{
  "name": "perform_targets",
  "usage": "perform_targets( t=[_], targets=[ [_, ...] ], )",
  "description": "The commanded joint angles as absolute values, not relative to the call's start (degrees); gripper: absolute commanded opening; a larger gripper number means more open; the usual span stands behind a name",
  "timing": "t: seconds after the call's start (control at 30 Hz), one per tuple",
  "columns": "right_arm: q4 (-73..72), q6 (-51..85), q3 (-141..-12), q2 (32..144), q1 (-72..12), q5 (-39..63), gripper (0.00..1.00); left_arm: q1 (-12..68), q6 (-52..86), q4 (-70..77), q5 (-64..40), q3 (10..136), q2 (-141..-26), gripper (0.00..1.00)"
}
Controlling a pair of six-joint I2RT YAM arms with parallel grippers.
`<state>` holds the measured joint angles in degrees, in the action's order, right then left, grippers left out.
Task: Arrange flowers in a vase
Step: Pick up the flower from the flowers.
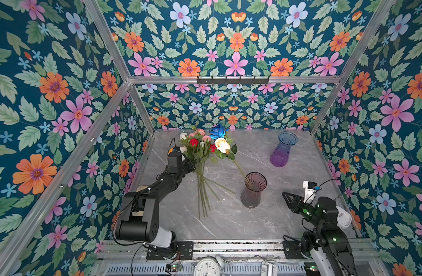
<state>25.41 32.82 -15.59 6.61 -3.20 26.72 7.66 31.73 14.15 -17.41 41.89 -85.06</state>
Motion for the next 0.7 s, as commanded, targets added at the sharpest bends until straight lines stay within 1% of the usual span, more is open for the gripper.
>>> perform_targets(
  t=[0.0, 0.07, 0.2, 0.3, 0.53, 0.67],
  targets=[
    [29.8, 33.3, -15.2, 2.6, -3.6, 28.8, 0.34, 7.6, 32.6, 17.7, -22.1, 40.0, -84.8, 0.32],
    [30.8, 33.3, -15.1, 0.1, -4.3, 27.5, 0.35, 7.6, 34.0, 21.7, -24.0, 36.9, -84.2, 0.33],
    [28.5, 33.7, -14.0, 2.9, -4.4, 26.4, 0.4, 7.9, 33.6, 22.3, -23.6, 33.8, -82.8, 0.33],
    [27.8, 33.8, -13.8, 3.5, -4.4, 26.5, 0.41, 7.8, 33.2, 21.9, -23.2, 33.1, -82.2, 0.33],
    [27.9, 33.8, -13.7, 2.8, -4.4, 26.8, 0.41, 7.1, 34.8, 21.8, -23.1, 35.4, -84.0, 0.25],
    [28.1, 33.8, -13.6, 2.5, -4.4, 27.0, 0.42, 4.9, 36.3, 25.7, -26.4, 37.0, -87.0, 0.21]
  ],
)
